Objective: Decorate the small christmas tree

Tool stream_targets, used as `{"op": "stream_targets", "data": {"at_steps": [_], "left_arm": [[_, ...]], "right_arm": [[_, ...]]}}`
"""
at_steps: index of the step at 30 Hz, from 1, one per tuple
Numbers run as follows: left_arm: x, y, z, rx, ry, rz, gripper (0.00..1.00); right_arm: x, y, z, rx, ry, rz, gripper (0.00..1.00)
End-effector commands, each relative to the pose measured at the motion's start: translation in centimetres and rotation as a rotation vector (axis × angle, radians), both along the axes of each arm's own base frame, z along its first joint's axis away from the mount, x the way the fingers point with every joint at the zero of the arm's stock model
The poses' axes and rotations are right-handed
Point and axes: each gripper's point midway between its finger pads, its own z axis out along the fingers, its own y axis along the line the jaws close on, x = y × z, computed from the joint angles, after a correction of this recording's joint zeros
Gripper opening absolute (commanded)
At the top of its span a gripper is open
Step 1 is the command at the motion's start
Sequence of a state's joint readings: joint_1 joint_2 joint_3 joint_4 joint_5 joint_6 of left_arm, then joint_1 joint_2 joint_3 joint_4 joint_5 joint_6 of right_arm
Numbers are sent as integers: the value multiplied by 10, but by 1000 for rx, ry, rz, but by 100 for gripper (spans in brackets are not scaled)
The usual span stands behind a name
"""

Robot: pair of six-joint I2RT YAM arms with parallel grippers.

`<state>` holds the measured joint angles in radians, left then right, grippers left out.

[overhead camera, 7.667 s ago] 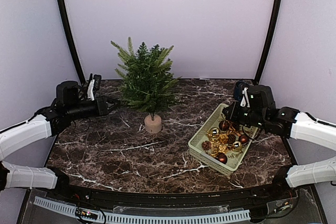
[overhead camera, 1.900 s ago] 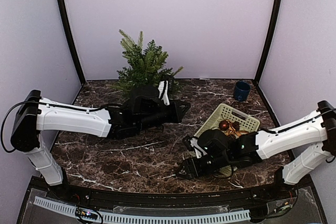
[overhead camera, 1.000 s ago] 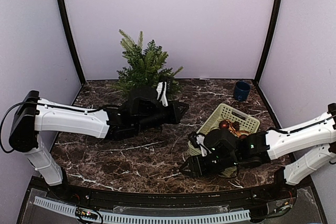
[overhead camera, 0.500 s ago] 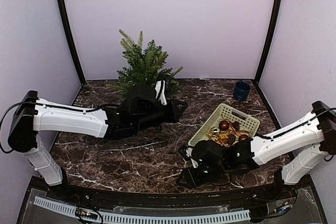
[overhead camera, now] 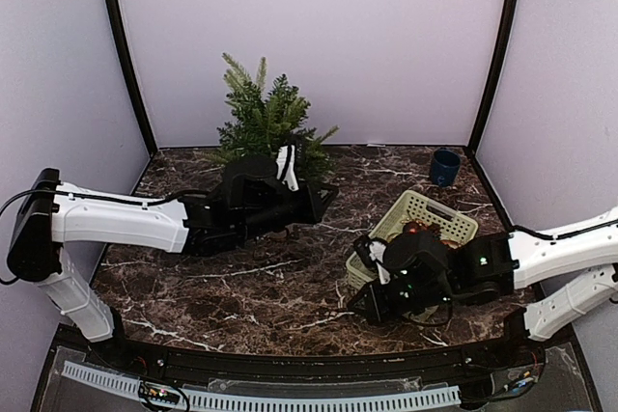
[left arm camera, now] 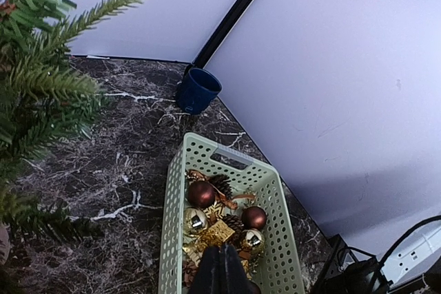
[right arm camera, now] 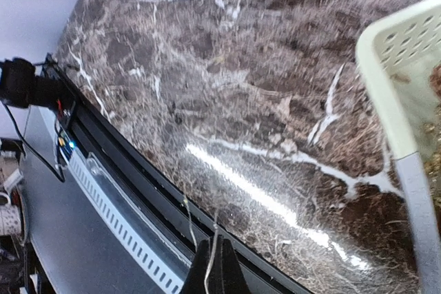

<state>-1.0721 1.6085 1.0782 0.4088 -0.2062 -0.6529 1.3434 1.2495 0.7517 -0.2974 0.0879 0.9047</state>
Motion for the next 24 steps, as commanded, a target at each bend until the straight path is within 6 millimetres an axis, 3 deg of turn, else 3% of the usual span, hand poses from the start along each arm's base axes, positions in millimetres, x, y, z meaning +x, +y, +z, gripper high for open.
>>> {"op": "stream_targets", "data": {"at_steps": [1, 4, 10, 17, 24], "left_arm": [[-4, 12, 25, -19, -50, -23, 8], [-13, 14, 42, -25, -84, -76, 27], [-33, 20, 56, -10, -93, -195, 49], [-50, 38, 67, 4, -66, -260, 59], [-55, 89, 96, 12, -60, -207, 60]], "right_arm": [[40, -30, 42, -3, -92, -159, 0], [72, -53, 64, 10, -135, -248, 0], [117, -75, 98, 10, -225, -330, 0], [163, -97, 118, -56, -302, -410, 0], [201, -122, 111, -102, -306, -469, 0]]}}
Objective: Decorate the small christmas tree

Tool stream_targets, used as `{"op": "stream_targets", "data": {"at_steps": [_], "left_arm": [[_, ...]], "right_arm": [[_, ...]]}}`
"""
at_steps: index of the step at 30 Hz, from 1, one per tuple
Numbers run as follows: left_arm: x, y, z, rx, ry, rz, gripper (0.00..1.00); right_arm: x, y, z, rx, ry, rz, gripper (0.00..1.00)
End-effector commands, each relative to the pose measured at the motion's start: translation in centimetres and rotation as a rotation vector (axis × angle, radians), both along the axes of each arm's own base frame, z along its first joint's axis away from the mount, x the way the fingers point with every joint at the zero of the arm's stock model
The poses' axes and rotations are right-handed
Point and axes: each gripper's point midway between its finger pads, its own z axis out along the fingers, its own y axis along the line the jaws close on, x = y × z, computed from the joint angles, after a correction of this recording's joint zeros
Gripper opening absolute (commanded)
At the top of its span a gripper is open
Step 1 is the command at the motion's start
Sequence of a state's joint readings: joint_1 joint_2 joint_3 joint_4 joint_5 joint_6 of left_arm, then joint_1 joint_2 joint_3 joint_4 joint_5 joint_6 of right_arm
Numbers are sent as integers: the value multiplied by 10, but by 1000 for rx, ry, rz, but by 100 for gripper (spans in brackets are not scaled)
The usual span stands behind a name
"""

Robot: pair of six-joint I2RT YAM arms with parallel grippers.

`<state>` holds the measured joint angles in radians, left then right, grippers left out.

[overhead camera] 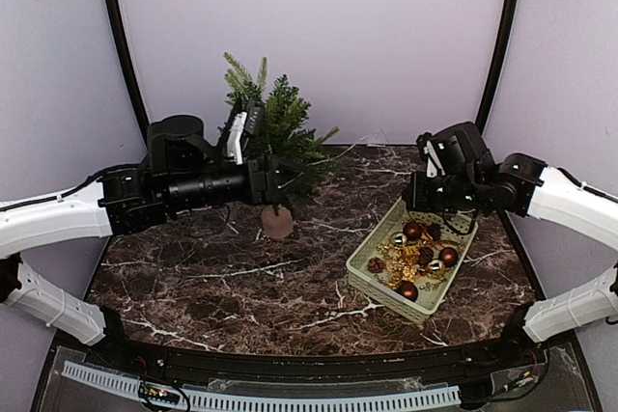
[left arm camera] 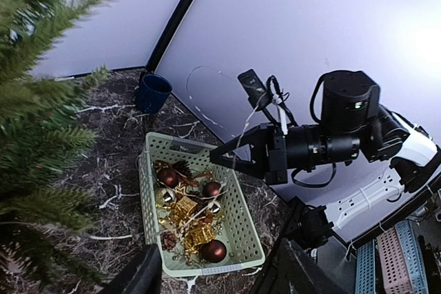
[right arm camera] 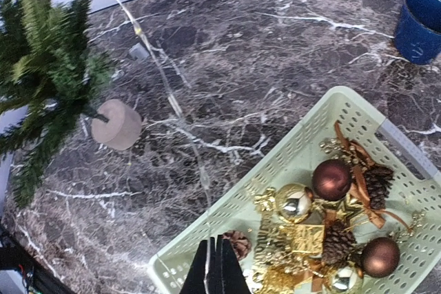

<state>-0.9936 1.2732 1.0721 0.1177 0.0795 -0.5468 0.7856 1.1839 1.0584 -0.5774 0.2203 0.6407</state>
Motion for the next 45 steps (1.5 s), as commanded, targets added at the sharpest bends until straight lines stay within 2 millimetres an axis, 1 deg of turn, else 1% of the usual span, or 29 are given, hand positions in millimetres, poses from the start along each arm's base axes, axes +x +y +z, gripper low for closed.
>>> {"op": "stream_targets", "data": {"at_steps": [1, 2, 3, 5, 6, 7, 8, 9, 11, 15, 18, 19, 20, 21, 22, 23, 24, 25, 26, 27, 28, 29, 30, 31, 32, 33, 38, 41, 45], "left_arm": [[-10, 43, 27, -1, -19, 28, 60], [-9, 51, 26, 16, -13, 45, 60], [-10, 60, 36, 4, -27, 61, 60], [-8, 78, 37, 33, -17, 97, 60], [-1, 87, 41, 37, -22, 127, 60], [0, 95, 38, 59, -7, 139, 60], [9, 106, 41, 62, -6, 176, 60], [11, 112, 36, 81, 12, 186, 60], [25, 130, 34, 96, 25, 246, 60], [38, 143, 20, 132, 67, 298, 60], [39, 139, 4, 130, 107, 286, 59], [38, 137, -6, 129, 132, 277, 58], [35, 132, -2, 97, 126, 245, 57], [33, 130, -13, 89, 156, 236, 54], [29, 124, -8, 52, 152, 202, 52], [27, 121, -18, 40, 191, 189, 49], [25, 117, -16, 13, 191, 169, 48], [20, 111, -23, 8, 218, 156, 47], [20, 108, -24, 4, 215, 162, 47], [13, 100, -28, 7, 227, 144, 47], [13, 96, -31, 12, 227, 155, 47], [6, 86, -37, 21, 243, 133, 47], [7, 82, -37, 16, 240, 140, 47], [2, 74, -44, 22, 260, 127, 47], [2, 69, -42, 2, 260, 124, 48], [3, 66, -49, 7, 271, 124, 51], [15, 54, -62, 13, 289, 149, 58], [23, 51, -76, 61, 312, 176, 59], [31, 47, -80, 58, 313, 203, 57]], "right_arm": [[25, -15, 7, -17, -32, -17, 0], [32, -18, 7, -18, -37, -25, 0], [39, -21, 8, -18, -41, -35, 0], [53, -26, 10, -27, -49, -46, 0], [61, -29, 11, -31, -53, -53, 0], [68, -29, 12, -37, -57, -54, 0], [75, -30, 13, -44, -61, -56, 0], [82, -30, 12, -54, -63, -56, 0], [95, -33, 10, -73, -62, -62, 0], [123, -30, 13, -65, -77, -60, 0], [143, -22, 12, -67, -75, -53, 0], [148, -18, 14, -62, -79, -46, 0], [152, -15, 15, -58, -79, -41, 0], [156, -12, 16, -54, -81, -37, 0], [159, -9, 17, -50, -82, -34, 0], [162, -8, 18, -46, -84, -31, 0], [164, -6, 18, -43, -85, -30, 0], [166, -5, 18, -40, -85, -28, 0], [166, -4, 17, -40, -84, -26, 0], [167, -4, 17, -40, -84, -25, 0], [167, -4, 17, -40, -84, -25, 0], [167, -4, 15, -41, -82, -26, 0], [166, -4, 15, -41, -81, -25, 0], [166, -4, 14, -41, -80, -25, 0], [165, -5, 13, -39, -80, -24, 0], [164, -4, 13, -36, -79, -23, 0], [159, -5, 13, -22, -79, -19, 0], [156, -5, 16, -10, -84, -15, 0], [150, -5, 19, 7, -86, -8, 0]]}}
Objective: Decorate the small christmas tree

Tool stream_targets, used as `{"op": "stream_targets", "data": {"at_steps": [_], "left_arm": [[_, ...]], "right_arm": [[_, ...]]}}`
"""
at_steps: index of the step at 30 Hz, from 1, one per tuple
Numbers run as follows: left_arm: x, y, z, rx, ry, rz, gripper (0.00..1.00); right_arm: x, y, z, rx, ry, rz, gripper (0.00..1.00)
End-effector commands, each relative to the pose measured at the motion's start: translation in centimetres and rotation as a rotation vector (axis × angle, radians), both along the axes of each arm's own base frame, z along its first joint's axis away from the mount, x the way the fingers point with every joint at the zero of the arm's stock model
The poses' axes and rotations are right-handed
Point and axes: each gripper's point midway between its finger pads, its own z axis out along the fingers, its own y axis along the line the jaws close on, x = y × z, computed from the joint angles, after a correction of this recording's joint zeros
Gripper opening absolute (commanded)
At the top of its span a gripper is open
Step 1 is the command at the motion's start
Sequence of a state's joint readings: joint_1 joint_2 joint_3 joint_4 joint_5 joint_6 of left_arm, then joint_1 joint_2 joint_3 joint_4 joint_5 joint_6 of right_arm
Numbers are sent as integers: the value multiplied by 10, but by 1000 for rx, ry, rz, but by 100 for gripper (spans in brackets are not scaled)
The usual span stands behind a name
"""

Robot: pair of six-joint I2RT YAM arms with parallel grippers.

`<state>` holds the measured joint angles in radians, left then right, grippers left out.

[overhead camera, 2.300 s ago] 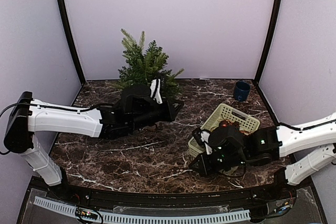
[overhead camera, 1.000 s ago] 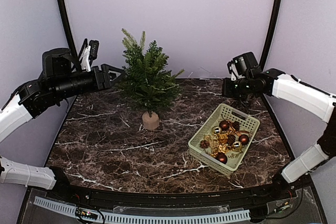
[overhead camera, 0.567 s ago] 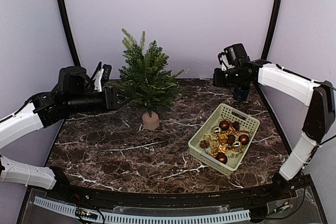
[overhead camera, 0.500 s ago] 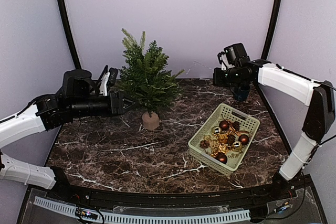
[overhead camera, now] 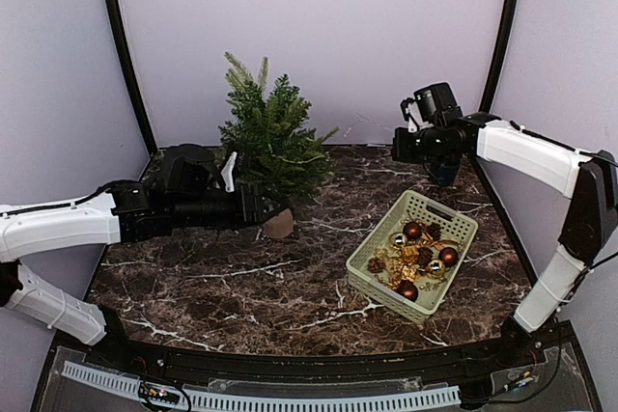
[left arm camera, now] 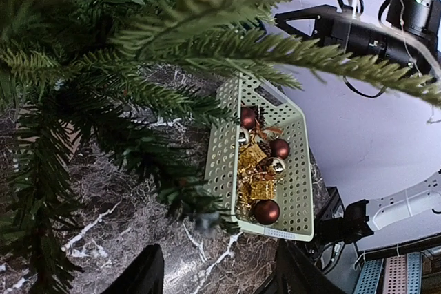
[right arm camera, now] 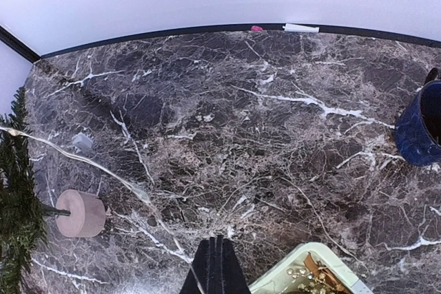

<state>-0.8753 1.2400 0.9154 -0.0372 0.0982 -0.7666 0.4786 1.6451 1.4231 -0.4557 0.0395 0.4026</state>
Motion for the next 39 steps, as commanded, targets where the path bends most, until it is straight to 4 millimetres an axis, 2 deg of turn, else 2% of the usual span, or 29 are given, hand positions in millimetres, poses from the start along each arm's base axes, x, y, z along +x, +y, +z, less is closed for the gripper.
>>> {"op": "stream_targets", "data": {"at_steps": [1, 7, 15, 18, 24, 31, 35, 39], "left_arm": [[13, -4, 18, -47, -43, 47, 56], [20, -3, 14, -49, -44, 89, 47], [31, 13, 19, -37, -94, 189, 46], [31, 15, 19, -33, -101, 193, 36], [29, 17, 14, -17, -89, 193, 16], [27, 24, 13, -13, -90, 205, 4], [26, 27, 12, -11, -91, 212, 0], [25, 28, 14, -14, -98, 215, 0]], "right_arm": [[-6, 2, 25, 61, -58, 13, 0], [-24, 3, 33, 103, -60, 50, 0], [-63, 9, 58, 151, -92, 134, 0], [-78, 14, 67, 166, -101, 167, 0], [-110, 32, 97, 240, -140, 245, 0], [-152, 49, 126, 332, -176, 351, 0], [-174, 53, 125, 359, -170, 396, 0], [-195, 57, 105, 364, -126, 423, 0]]}}
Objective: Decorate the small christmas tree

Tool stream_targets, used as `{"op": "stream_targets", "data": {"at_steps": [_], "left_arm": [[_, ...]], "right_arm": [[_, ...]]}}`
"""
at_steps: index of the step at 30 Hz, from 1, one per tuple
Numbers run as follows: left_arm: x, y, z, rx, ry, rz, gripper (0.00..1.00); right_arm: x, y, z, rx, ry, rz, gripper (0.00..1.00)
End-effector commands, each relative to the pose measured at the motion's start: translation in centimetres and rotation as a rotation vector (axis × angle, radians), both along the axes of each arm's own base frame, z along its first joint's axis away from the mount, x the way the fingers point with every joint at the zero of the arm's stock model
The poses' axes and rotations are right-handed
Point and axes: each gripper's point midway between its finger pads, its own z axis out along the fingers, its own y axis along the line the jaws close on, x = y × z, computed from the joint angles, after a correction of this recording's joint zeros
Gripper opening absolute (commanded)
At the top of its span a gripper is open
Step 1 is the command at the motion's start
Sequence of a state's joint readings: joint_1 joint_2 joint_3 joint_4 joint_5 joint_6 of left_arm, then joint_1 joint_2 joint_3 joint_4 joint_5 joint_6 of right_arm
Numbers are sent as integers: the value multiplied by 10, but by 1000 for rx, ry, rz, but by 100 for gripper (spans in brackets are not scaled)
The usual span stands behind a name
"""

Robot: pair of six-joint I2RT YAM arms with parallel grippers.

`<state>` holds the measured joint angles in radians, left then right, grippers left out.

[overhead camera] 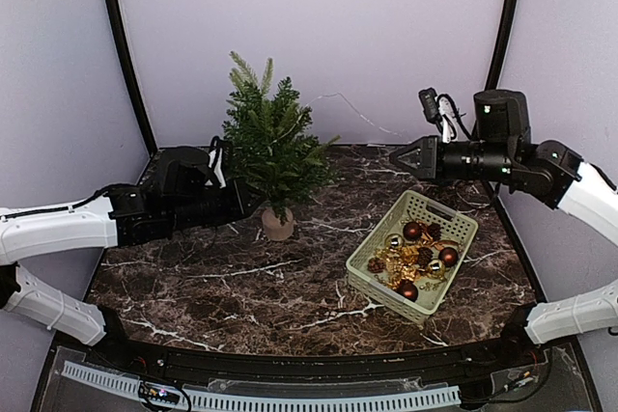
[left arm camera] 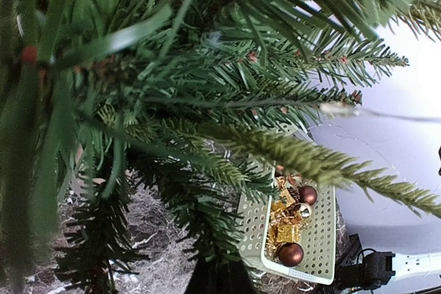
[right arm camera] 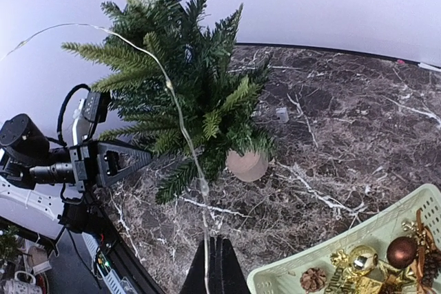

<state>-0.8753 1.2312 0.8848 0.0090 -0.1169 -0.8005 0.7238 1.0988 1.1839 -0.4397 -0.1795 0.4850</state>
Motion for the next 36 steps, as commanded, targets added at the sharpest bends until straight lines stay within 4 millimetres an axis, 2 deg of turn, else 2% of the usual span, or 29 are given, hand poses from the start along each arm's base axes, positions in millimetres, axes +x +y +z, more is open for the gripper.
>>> {"op": "stream_targets", "data": {"at_steps": [1, 5, 9, 20, 29, 36], "left_arm": [[-3, 5, 15, -31, -38, 7, 0], [-3, 8, 15, -23, -41, 14, 0], [-4, 11, 15, -18, -41, 19, 0], [-4, 14, 18, -14, -58, 28, 0], [-2, 20, 15, 41, -64, 35, 0], [-1, 30, 15, 63, -81, 26, 0]], "right_arm": [[-23, 9, -17, 26, 40, 47, 0], [-38, 6, -36, 30, 72, 49, 0], [-49, 4, -64, -3, 109, 54, 0], [-65, -7, -131, -103, 202, 43, 0], [-57, -28, -176, -214, 248, -71, 0], [-40, -37, -203, -289, 278, -174, 0]]}}
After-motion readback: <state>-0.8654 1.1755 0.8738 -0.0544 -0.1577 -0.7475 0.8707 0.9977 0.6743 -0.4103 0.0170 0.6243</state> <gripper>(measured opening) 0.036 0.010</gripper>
